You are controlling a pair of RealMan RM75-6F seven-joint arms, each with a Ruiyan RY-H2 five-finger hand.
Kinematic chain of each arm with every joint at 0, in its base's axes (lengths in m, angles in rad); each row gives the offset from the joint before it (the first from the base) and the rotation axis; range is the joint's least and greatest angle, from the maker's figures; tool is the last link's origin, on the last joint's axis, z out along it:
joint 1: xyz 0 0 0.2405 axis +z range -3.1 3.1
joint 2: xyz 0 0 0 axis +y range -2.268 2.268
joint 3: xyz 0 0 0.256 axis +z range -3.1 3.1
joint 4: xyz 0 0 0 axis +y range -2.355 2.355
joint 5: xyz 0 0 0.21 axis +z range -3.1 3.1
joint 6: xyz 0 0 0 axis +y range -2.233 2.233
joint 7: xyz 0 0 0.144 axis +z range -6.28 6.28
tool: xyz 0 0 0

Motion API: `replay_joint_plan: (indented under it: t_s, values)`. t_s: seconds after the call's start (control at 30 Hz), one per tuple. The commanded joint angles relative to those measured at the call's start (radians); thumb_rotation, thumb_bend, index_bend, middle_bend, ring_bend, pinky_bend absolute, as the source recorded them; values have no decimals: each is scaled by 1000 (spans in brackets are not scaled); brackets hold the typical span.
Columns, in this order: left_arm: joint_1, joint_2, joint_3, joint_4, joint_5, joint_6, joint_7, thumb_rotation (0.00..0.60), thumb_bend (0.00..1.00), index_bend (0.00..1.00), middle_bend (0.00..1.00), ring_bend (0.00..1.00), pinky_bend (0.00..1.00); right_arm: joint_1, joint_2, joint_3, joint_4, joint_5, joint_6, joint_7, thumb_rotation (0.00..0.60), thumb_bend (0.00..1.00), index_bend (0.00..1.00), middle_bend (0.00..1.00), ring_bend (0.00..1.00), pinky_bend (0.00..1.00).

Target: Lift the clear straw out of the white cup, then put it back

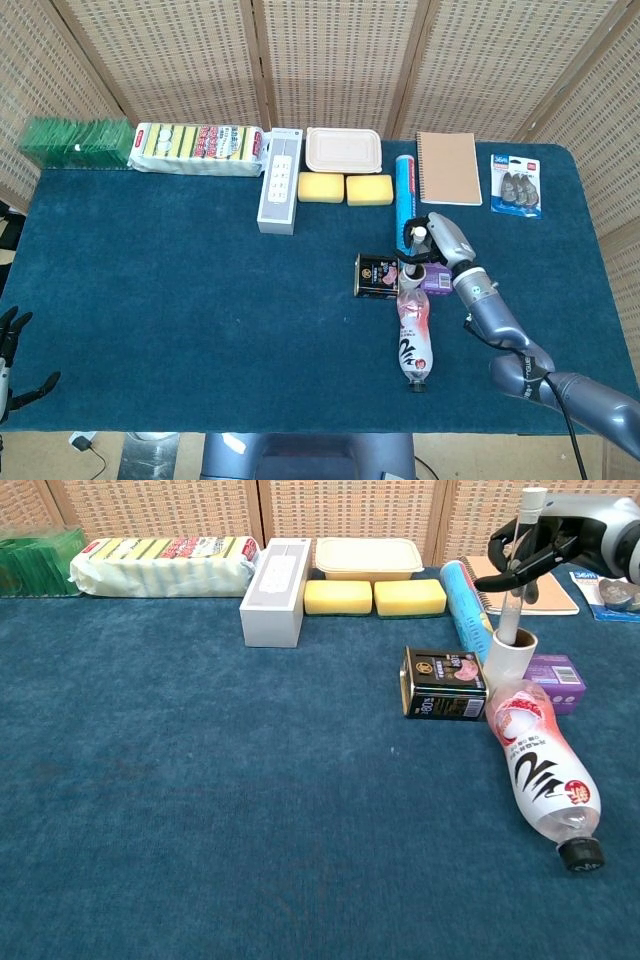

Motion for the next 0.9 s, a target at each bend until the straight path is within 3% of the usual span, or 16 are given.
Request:
replay_joint_plan:
  t_s: [0.03,0.43,0.9]
  values:
    - [1,0,0,1,0,1,-2,600,194,71,2,0,150,-3,2,-2,0,-4,3,3,600,337,665,691,636,629]
    - [3,-2,1,5,5,7,-8,600,195,70,2,0,149,-12,20,-4,-18,-24,21,16,600,337,531,550,527,556]
    - [4,-2,2,8,6,8,-11,600,194,70,2,0,149,-14,22,-13,-18,-41,25,36,600,337,490,491,462,491]
